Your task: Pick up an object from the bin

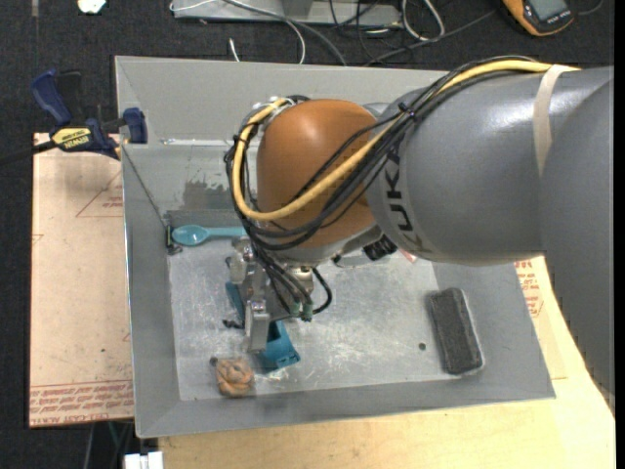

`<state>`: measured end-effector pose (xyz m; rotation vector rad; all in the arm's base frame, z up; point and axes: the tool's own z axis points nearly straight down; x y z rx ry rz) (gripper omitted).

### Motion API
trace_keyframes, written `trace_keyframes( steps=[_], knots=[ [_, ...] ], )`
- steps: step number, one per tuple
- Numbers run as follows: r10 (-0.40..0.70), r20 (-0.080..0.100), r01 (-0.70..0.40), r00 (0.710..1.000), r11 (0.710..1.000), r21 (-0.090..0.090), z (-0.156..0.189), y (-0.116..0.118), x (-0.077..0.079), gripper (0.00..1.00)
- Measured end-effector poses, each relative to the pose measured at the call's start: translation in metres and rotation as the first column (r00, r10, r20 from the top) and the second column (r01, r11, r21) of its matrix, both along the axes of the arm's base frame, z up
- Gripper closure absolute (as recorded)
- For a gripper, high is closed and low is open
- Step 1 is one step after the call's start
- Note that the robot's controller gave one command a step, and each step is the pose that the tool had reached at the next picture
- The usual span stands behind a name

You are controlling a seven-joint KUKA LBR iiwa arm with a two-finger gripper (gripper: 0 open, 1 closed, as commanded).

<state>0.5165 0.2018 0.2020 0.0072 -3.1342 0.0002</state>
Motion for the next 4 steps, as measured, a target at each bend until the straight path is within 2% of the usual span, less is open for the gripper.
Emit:
trace_keyframes(
  steps=[1, 2, 3, 4],
  knots=[
    [-0.004, 0.007, 0.004, 1.000, 1.000, 0.001, 0.004, -0.001, 0.002, 0.00],
    [-0.039, 0.011, 0.039, 0.999, 0.999, 0.005, -0.037, -0.054, 0.027, 0.00],
    [-0.085, 0.012, 0.085, 0.996, 0.996, 0.006, -0.037, -0.073, 0.055, 0.00],
    [-0.327, 0.011, 0.327, 0.945, 0.945, 0.006, -0.078, -0.070, 0.046, 0.00]
  ],
)
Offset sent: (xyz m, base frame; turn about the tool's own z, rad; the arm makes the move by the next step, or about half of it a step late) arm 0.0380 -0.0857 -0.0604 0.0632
